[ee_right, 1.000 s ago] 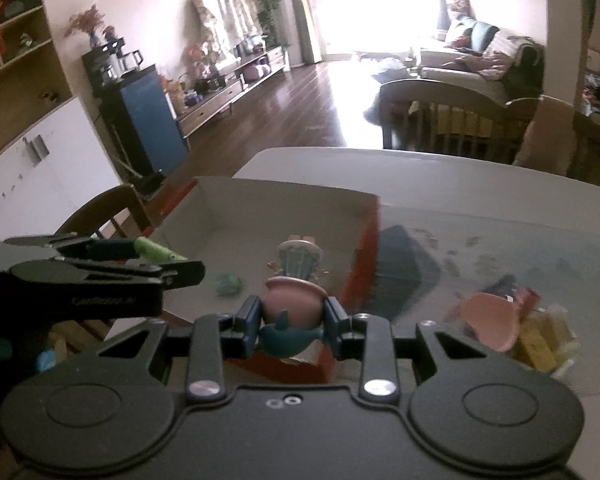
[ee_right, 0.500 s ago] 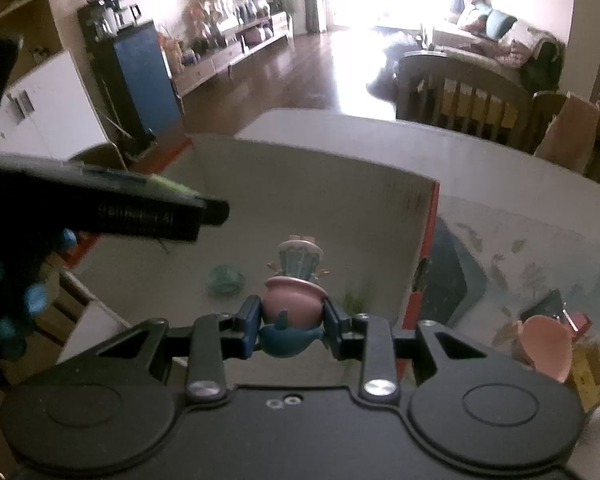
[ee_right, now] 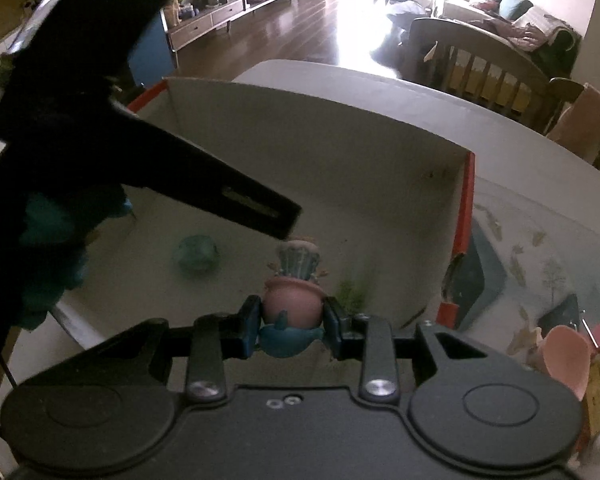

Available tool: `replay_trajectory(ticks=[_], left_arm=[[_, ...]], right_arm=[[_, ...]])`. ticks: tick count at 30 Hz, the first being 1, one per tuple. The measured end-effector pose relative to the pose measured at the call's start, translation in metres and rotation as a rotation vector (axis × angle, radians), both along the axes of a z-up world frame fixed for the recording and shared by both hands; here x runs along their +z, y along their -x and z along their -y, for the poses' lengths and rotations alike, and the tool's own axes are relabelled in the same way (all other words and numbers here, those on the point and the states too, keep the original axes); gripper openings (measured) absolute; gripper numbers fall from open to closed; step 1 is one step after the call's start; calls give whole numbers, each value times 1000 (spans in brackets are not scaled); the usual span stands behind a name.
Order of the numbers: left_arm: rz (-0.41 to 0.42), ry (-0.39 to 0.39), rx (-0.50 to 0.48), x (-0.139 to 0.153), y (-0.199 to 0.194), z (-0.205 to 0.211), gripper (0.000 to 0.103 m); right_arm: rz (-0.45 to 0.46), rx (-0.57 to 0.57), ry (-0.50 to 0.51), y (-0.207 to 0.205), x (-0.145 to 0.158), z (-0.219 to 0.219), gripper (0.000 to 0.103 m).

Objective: Organize rigid objects
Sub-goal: 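Carry the green tube and pink figurine into the box and release them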

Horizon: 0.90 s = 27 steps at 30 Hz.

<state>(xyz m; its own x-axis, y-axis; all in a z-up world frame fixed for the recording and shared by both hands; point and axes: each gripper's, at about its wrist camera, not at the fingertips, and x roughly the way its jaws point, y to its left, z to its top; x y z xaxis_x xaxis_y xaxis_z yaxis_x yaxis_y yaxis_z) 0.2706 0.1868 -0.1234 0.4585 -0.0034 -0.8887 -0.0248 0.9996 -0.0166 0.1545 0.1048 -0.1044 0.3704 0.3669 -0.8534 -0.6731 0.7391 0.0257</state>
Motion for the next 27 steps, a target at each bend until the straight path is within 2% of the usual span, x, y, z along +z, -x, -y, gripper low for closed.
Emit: replay_trajectory(ticks=[4,8,12,17,22,27], left_arm=[[-81,16,-25,-10,-8,1,82],[-160,25,-10,-23,-10,-1,82],[-202,22,2,-29,-9,-1,82],[-262,-1,13,-39,-6,3,82],[-253,-11,27,-38,2,4,82],[-192,2,41,-28,19,4,82]], right_arm=[[-17,3,16,1,-5,-5,33],[-27,2,20,4,-5,-6,32],[-34,-2,13,2,-4,-4,32],[-36,-1,-18,6,5,0,37],[-40,-6,-52,8,12,6,43],[-35,-15,-70,19,19,12,46]])
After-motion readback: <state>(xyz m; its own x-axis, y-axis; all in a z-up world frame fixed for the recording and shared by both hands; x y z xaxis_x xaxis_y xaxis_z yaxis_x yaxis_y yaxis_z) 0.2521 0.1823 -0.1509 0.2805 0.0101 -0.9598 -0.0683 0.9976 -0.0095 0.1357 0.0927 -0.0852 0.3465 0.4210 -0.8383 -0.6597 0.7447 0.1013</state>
